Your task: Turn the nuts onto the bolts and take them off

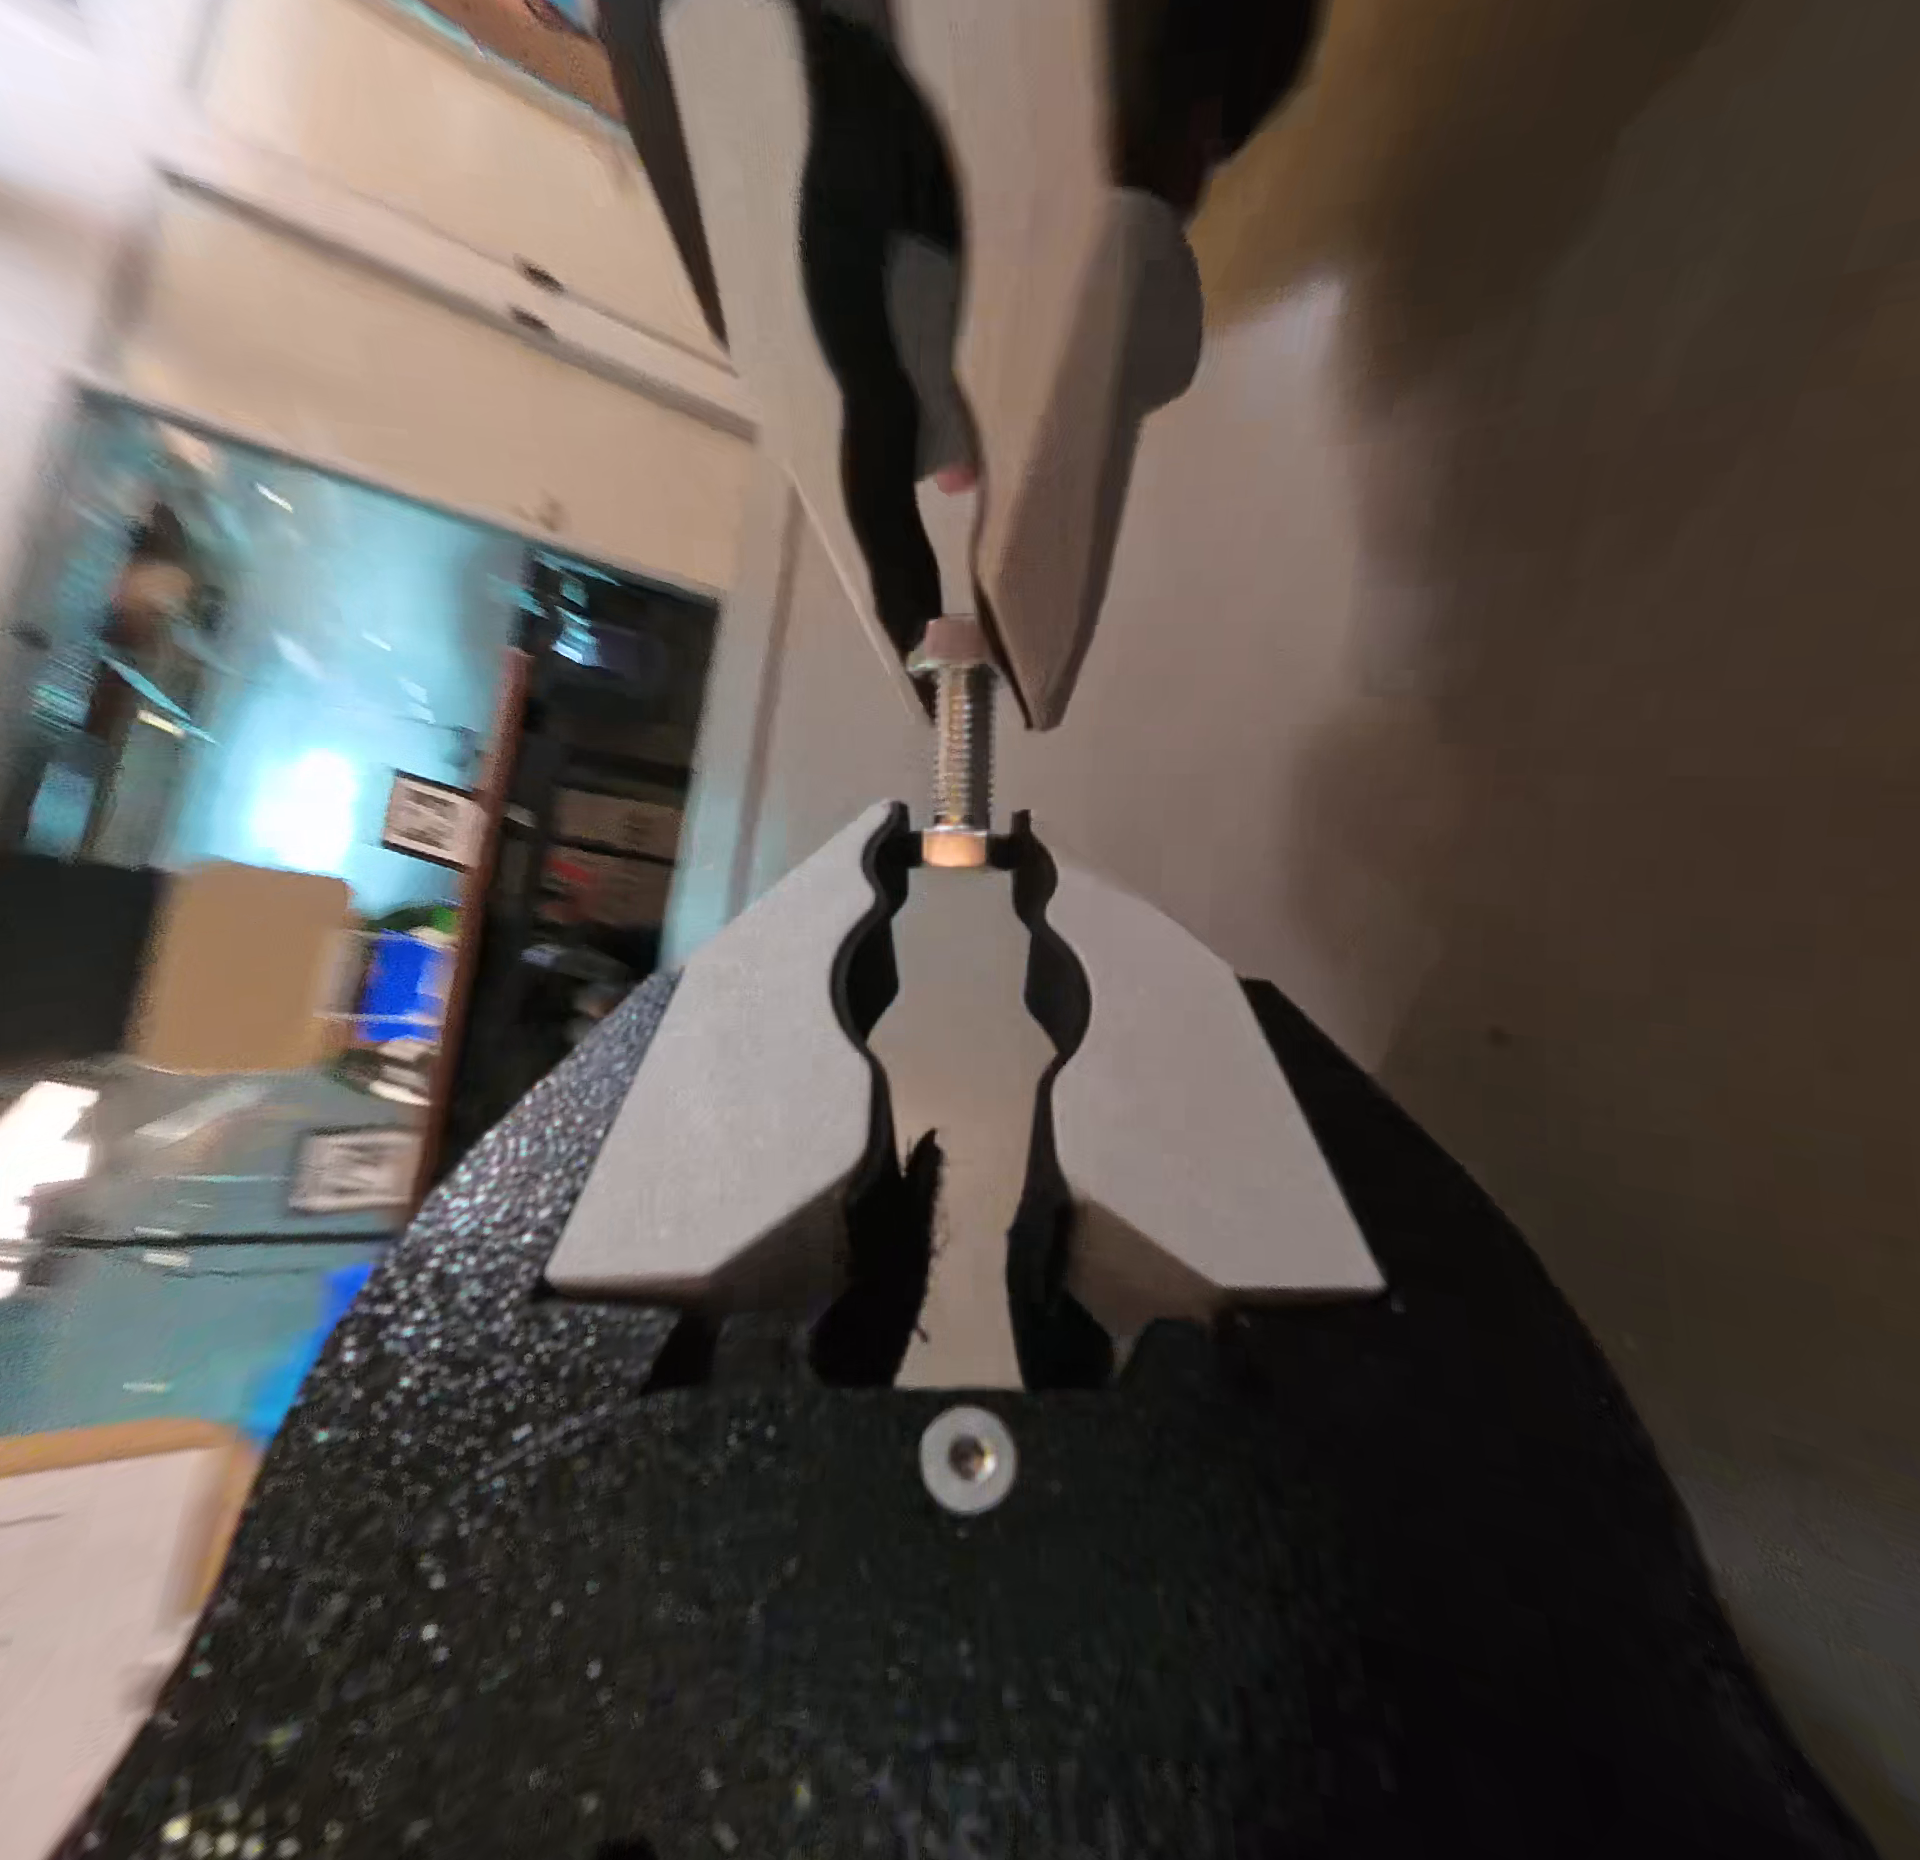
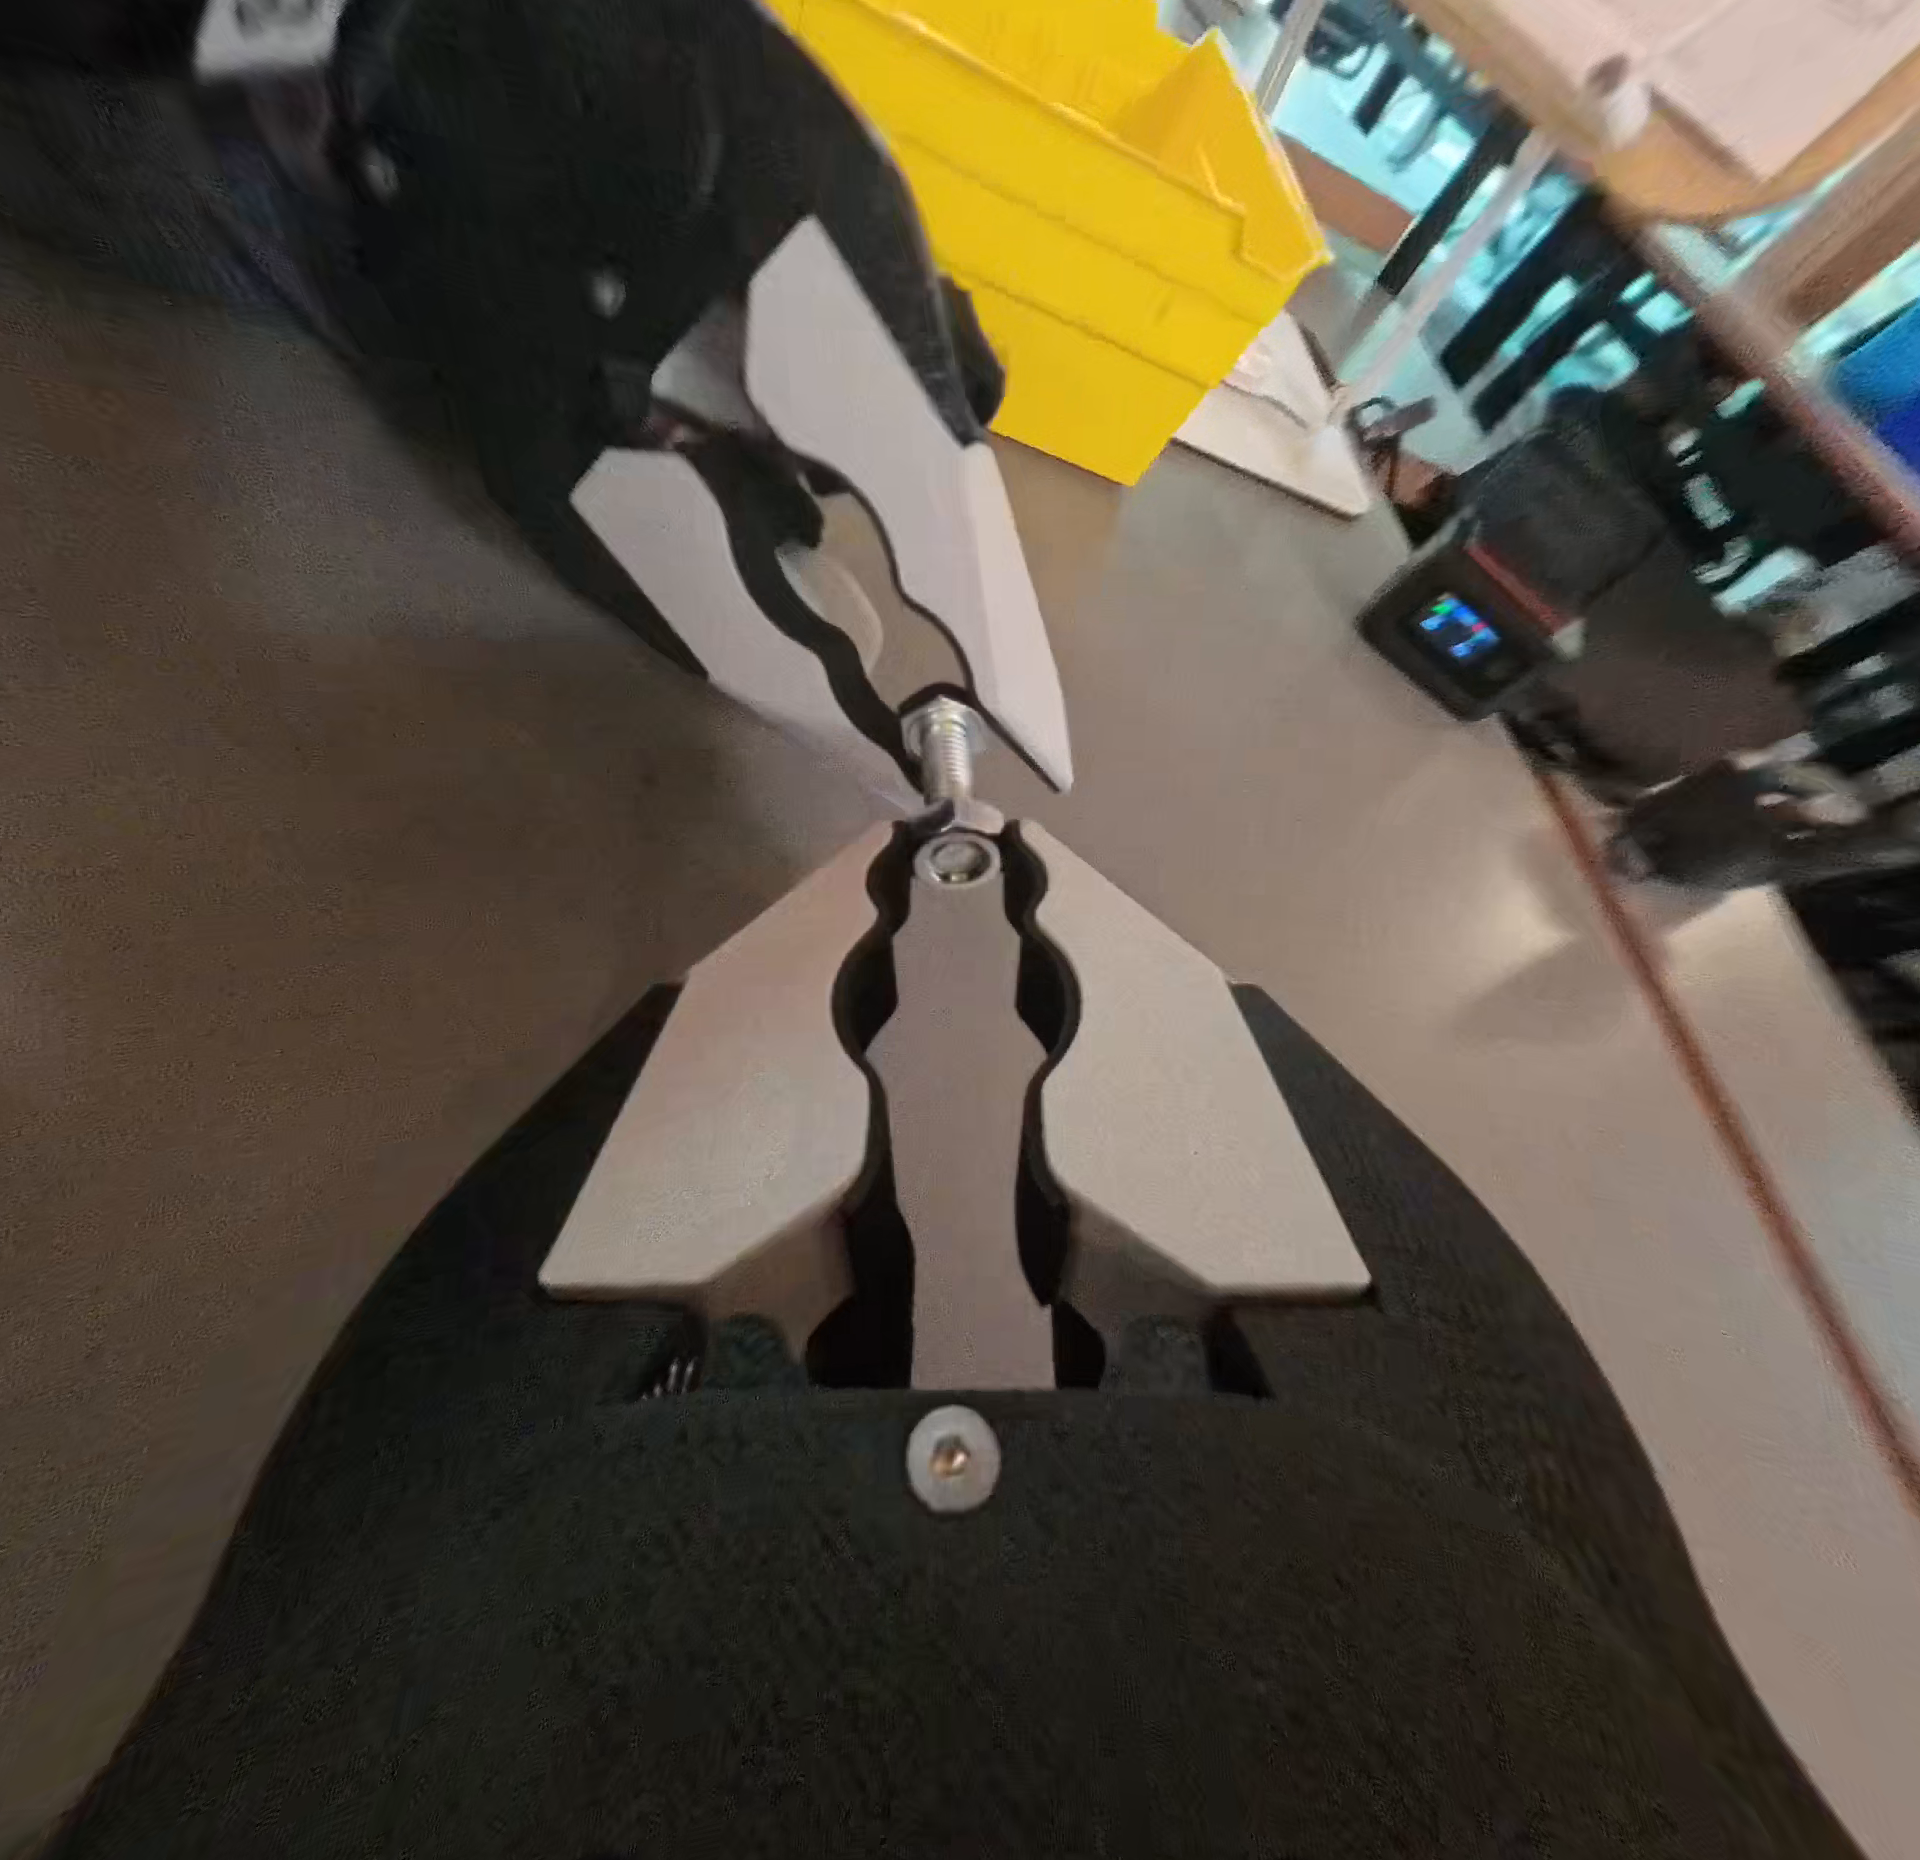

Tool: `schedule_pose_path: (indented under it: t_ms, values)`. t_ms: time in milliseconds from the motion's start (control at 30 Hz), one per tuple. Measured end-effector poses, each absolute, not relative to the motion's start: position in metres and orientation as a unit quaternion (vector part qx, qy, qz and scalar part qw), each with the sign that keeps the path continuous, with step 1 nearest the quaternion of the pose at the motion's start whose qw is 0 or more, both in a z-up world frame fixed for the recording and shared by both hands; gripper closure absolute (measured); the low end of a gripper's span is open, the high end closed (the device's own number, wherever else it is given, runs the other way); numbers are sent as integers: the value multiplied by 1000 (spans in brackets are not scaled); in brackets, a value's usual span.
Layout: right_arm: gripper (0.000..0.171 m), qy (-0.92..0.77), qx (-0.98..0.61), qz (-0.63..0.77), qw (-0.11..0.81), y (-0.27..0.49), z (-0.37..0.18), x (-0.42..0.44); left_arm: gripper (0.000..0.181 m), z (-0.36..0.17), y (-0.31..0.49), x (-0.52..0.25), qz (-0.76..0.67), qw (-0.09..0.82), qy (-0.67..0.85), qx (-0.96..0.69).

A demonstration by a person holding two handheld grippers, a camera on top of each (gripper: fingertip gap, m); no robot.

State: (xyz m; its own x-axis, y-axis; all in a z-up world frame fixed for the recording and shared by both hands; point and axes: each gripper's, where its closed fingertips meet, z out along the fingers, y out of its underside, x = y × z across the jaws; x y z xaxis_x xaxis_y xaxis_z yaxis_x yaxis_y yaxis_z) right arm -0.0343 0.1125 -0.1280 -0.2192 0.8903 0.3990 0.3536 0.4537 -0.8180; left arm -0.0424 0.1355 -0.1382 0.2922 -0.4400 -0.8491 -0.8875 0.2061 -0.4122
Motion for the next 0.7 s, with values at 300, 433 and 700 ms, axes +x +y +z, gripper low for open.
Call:
schedule_pose_path:
  t_ms: [300,433,700]
  values:
    - [155,-732,-88,-140,661,126,-112,-48,163,-137,119,-40,-179,498,420,-737]
    - [155,-697,-44,-170,695,114,-88,-52,164,-112,98,-33,-412,446,331,-722]
    - [155,-703,-151,-82,691,124,-84,-47,128,-102,107,-28,-496,458,263,-690]
